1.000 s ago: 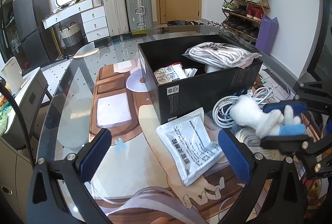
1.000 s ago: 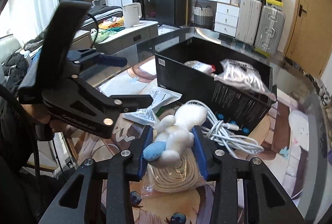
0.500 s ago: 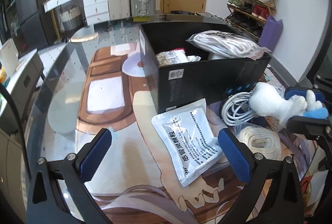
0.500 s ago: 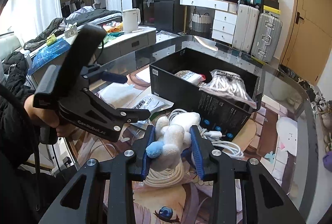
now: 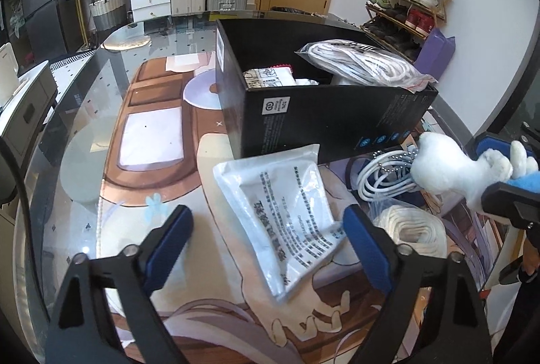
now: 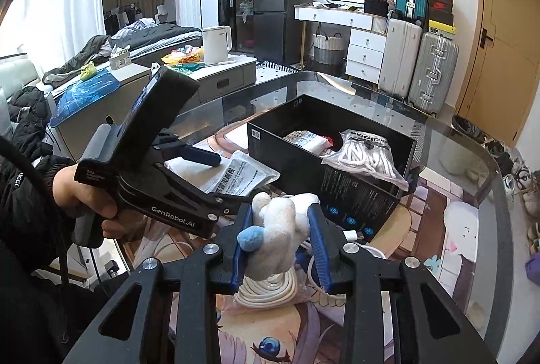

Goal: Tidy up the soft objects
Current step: 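Grasp the white printed plastic packet with the left tool while the right tool holds the plush, then carry the packet with the left tool while the right tool carries the plush over the box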

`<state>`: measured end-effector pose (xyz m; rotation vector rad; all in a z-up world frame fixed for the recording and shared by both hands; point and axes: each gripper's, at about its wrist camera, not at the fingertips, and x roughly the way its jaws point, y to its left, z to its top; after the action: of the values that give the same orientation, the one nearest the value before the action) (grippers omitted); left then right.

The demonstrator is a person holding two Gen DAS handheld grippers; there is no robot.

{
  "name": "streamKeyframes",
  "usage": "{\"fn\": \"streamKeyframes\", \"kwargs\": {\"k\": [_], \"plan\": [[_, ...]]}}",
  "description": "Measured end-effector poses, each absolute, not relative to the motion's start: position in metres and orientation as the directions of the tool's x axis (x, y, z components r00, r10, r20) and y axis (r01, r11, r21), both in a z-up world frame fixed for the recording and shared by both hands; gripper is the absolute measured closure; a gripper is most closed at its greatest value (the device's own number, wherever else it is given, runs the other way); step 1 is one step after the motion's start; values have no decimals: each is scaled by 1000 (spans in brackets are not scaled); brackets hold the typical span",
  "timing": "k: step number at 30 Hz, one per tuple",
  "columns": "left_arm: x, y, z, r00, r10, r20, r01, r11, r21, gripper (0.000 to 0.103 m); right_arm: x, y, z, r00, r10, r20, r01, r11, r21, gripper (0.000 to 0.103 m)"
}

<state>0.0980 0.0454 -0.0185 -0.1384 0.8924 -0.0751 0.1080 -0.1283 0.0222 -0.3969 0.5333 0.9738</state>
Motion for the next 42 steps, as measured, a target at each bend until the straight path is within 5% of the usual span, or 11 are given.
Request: {"fn": "streamKeyframes", "kwargs": {"k": [6,12,42], "plan": [[96,40,-13,623,-201,-756,77,977,-197,59,106,-129,24,450,673,-586,-858,507,-77,70],[90,36,-3,637,-213,-741,116,977,-181,77,104,-135,31,460,692,-557,-856,511,-72,71],[72,41,38,707,-259,-658,168,965,-200,79,101,-173,68,477,777,-412,-854,520,-9,71]]}}
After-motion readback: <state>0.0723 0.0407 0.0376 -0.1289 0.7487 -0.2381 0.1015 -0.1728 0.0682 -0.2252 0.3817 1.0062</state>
